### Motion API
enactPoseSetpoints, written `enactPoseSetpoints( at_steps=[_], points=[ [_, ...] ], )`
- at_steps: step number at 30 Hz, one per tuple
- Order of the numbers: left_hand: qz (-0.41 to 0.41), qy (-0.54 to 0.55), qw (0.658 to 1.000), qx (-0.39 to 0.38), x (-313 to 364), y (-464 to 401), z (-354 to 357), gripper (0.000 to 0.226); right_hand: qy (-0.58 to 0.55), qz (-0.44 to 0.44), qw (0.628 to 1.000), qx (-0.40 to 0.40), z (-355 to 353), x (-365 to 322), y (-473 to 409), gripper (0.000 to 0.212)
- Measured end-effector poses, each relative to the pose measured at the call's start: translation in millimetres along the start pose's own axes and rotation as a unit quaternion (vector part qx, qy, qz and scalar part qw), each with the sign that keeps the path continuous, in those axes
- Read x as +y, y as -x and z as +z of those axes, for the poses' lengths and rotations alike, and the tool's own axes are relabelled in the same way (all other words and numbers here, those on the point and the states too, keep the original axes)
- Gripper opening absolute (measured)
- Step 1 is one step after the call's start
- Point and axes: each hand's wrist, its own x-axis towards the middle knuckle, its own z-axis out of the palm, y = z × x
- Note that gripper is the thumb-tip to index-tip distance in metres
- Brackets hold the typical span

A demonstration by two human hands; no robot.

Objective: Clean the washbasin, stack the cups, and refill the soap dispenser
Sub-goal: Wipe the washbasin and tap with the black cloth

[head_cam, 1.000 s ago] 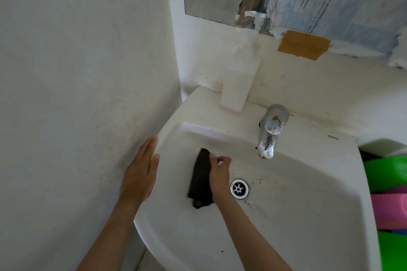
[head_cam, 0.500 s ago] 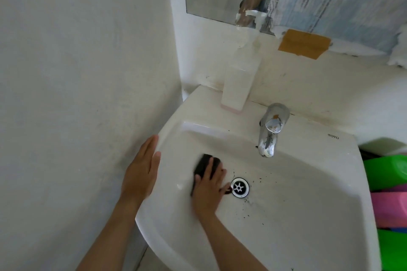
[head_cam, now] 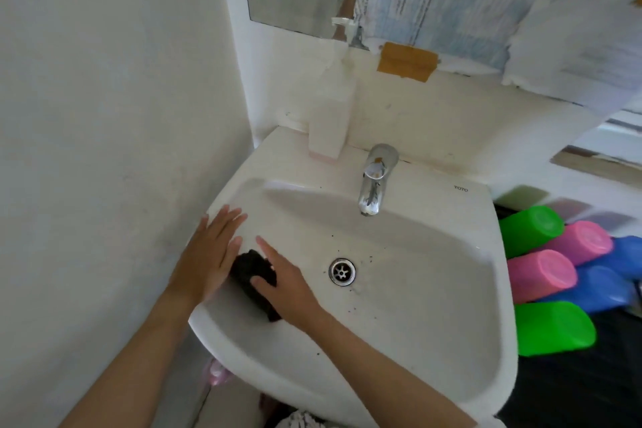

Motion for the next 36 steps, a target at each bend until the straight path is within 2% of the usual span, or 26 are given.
enactPoseSetpoints(
  at_steps=[2,4,8,10,13,16,18,21,25,27,30,32,34,36],
  points=[
    [0.014,0.023,1.0,-0.015,3.6,5.5,1.8,0.08,-0.026,-0.03,0.996,-0.078,16.5,-16.6,22.6,0.053],
    [-0.002,0.054,0.998,-0.043,7.2,10.7,4.4,0.088,-0.028,-0.041,0.994,-0.097,27.1,-13.5,32.8,0.037],
    [-0.009,0.043,0.994,-0.101,13.4,17.7,7.2,0.086,0.04,0.009,0.99,-0.135,16.0,33.5,33.5,0.053],
    [-0.007,0.026,0.991,-0.129,15.9,21.1,10.0,0.086,0.079,0.055,0.987,-0.129,-1.1,66.2,34.9,0.056],
    [-0.014,0.005,0.986,-0.164,22.9,26.8,14.5,0.066,0.115,0.107,0.983,-0.09,-33.7,98.7,37.0,0.056],
    [-0.024,-0.025,0.978,-0.208,28.0,27.7,16.5,0.044,0.075,0.133,0.988,-0.035,-60.2,98.1,35.0,0.054],
    [-0.033,-0.021,0.976,-0.213,30.7,27.9,17.1,0.042,0.001,0.123,0.992,-0.02,-71.7,82.0,36.0,0.05],
    [-0.049,0.005,0.977,-0.208,36.2,28.7,16.2,0.042,-0.119,0.107,0.983,-0.092,-77.7,44.0,49.1,0.048],
    [-0.047,0.019,0.977,-0.205,47.5,29.6,15.7,0.042,-0.052,0.026,0.969,-0.241,-56.0,25.7,82.7,0.045],
    [-0.051,0.032,0.978,-0.199,54.1,30.9,16.5,0.042,-0.019,0.022,0.963,-0.268,-44.8,35.6,93.5,0.044],
    [-0.054,0.041,0.976,-0.205,60.8,32.3,21.8,0.041,0.065,0.035,0.966,-0.249,-51.4,74.7,86.3,0.049],
    [-0.061,0.039,0.973,-0.218,62.7,32.1,25.2,0.041,0.126,0.069,0.969,-0.201,-65.0,103.9,74.7,0.054],
    [-0.057,0.033,0.972,-0.227,66.6,30.3,26.7,0.041,0.124,0.104,0.975,-0.151,-83.4,117.1,63.7,0.056],
    [-0.046,0.023,0.972,-0.231,71.9,27.7,26.3,0.041,0.1,0.107,0.979,-0.14,-104.8,112.2,55.1,0.055]
  ],
)
